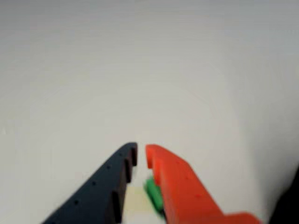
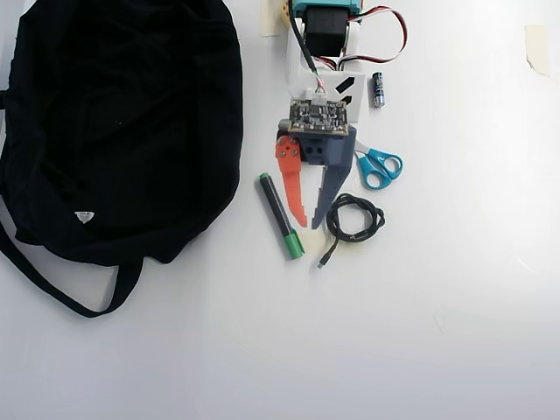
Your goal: Put the cable into the black bag
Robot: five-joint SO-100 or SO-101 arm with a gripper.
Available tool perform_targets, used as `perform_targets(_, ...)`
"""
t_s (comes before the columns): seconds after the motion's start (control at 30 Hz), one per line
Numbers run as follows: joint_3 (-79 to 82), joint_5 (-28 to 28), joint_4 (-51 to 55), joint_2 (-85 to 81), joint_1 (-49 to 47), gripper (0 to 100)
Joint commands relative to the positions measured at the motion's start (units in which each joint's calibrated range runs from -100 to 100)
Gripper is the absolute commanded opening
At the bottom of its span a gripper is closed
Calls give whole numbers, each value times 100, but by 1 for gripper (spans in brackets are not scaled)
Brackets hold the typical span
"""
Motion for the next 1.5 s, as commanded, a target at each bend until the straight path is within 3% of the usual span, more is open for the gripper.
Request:
perform_targets(0.0,-540,31,938,-220,-205,2)
perform_targets(0.27,-1412,25,3082,-261,-265,2)
perform_targets(0.6,-1717,-43,4461,-261,-751,2)
perform_targets(0.83,-1627,15,4521,-162,-1155,2)
perform_targets(1.2,-1079,20,4443,-112,-938,3)
perform_targets(1.47,-522,-32,3332,-29,-586,3)
